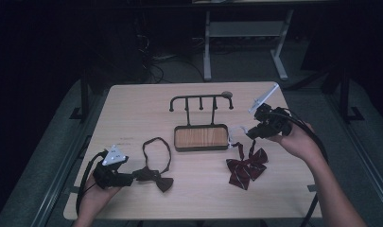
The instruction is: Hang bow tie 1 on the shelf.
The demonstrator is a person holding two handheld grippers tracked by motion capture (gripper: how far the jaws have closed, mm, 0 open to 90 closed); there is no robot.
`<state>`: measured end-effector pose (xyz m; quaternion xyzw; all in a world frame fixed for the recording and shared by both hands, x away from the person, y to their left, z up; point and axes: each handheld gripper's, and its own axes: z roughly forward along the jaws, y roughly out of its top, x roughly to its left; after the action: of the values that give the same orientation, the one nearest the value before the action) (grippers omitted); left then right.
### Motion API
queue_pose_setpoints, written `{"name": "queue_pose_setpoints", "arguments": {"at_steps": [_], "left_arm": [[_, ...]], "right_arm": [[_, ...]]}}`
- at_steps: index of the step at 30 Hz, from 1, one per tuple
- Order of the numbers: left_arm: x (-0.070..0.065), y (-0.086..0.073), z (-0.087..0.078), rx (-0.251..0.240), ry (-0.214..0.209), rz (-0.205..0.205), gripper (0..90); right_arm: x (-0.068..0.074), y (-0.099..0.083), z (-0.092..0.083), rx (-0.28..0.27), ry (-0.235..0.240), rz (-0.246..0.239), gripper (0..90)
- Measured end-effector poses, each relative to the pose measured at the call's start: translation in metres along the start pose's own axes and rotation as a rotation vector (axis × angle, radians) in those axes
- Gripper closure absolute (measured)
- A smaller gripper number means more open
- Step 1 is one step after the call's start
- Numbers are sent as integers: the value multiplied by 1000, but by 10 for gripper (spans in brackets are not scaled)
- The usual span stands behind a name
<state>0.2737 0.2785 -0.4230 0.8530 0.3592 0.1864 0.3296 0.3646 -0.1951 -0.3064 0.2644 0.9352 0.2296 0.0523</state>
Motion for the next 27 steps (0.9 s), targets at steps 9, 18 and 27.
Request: {"name": "queue_pose_setpoints", "arguments": {"at_steps": [9,18,27], "left_arm": [[0,0,0,-2,-1,-1,289],[0,0,-1,-1,0,0,289],[0,0,-1,-9,-1,-7,288]], "right_arm": [[0,7,-6,-11,8,-12,850],[-2,16,-14,-18,13,-12,850],[-7,29,-22,-23,36,-11,851]]}}
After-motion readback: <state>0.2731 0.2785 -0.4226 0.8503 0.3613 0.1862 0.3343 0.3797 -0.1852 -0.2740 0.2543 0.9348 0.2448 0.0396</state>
